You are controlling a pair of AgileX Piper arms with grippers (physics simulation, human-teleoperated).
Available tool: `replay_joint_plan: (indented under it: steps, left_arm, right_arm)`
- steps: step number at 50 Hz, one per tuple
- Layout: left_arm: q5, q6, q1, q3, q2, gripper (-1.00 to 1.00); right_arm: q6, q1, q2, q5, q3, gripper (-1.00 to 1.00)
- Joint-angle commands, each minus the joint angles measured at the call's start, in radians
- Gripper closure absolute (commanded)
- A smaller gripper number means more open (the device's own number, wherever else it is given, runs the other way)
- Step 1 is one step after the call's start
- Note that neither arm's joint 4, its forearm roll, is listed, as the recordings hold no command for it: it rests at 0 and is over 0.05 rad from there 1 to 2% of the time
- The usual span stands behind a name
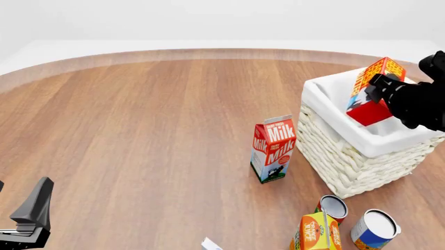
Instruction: Pick up the cream cheese box and the butter, and put them in the basket.
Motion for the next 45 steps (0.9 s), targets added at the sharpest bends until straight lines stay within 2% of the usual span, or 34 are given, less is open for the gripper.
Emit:
replay_joint_plan:
  steps: [1, 37, 38, 45]
  left_arm:
    - [0.0, 0.0, 0.0, 0.0, 0.0, -1.0]
    - [0.0, 0.0, 0.0, 0.0, 0.0, -1.0]
    - [0.0, 0.0, 0.0, 0.0, 0.0, -1.0]
    - [0.0, 0.0, 0.0, 0.0, 0.0, -1.0]
  right_arm:
    - [0.011, 0.002, 0.007, -0.016, -0.022, 1.0]
    - [0.011, -0.029, 0.072, -0.047, -0.033, 1.0]
    - [0.019, -0.026, 0.073, -0.052, -0.028, -1.0]
    - [0.029, -0.013, 0.071, -0.056, -0.021, -1.0]
